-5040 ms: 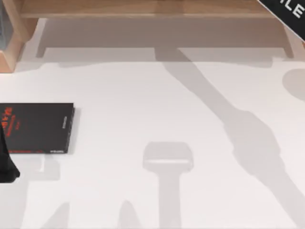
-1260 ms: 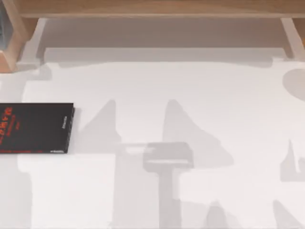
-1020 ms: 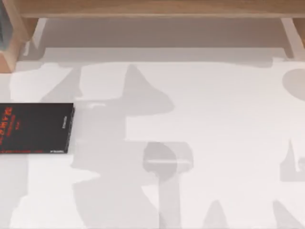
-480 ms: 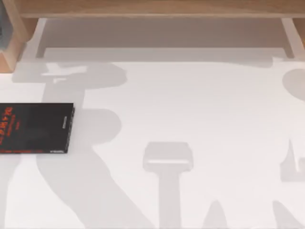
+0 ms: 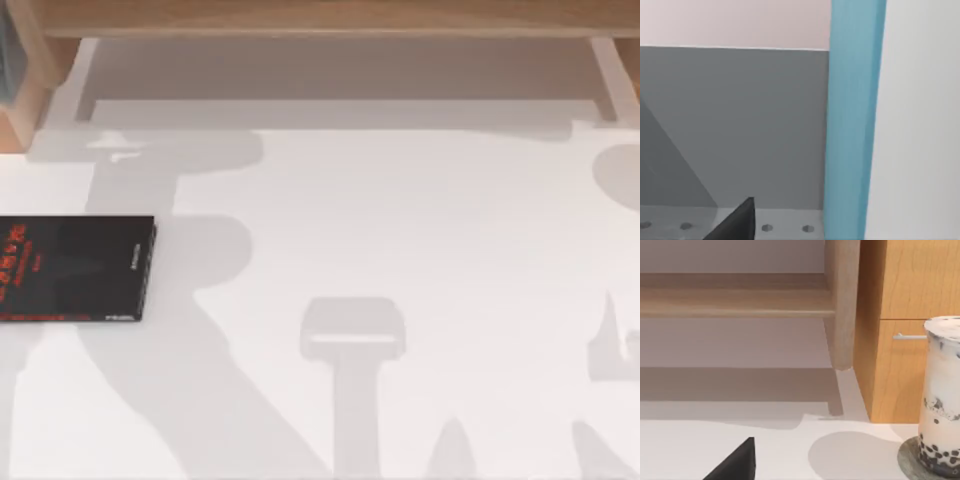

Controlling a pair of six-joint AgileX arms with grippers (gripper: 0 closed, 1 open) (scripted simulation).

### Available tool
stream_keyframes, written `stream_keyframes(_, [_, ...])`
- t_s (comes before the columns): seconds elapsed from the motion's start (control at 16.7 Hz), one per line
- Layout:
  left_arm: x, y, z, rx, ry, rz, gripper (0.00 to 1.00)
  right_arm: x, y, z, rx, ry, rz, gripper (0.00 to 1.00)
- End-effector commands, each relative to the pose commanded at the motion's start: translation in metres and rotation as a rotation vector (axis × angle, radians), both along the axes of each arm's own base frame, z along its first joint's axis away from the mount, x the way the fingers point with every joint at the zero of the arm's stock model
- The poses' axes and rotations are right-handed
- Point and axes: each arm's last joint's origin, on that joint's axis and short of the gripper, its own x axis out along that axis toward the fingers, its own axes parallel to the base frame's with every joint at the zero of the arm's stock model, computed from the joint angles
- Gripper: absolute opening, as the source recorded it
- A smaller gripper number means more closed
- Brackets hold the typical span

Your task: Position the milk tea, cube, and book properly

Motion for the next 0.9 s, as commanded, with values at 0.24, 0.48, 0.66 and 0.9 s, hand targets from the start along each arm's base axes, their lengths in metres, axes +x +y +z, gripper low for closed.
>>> stream_keyframes(0.24, [0.014, 0.000, 0.000, 0.000, -0.001, 0.000, 1.00, 0.000, 0.000, 0.000, 0.000, 0.000, 0.000, 1.00])
stream_keyframes(0.48, [0.016, 0.000, 0.000, 0.000, 0.000, 0.000, 1.00, 0.000, 0.000, 0.000, 0.000, 0.000, 0.000, 1.00])
stream_keyframes(0.66, [0.016, 0.000, 0.000, 0.000, 0.000, 0.000, 0.77, 0.000, 0.000, 0.000, 0.000, 0.000, 0.000, 1.00])
stream_keyframes(0.9, [0.016, 0.000, 0.000, 0.000, 0.000, 0.000, 0.47, 0.000, 0.000, 0.000, 0.000, 0.000, 0.000, 1.00])
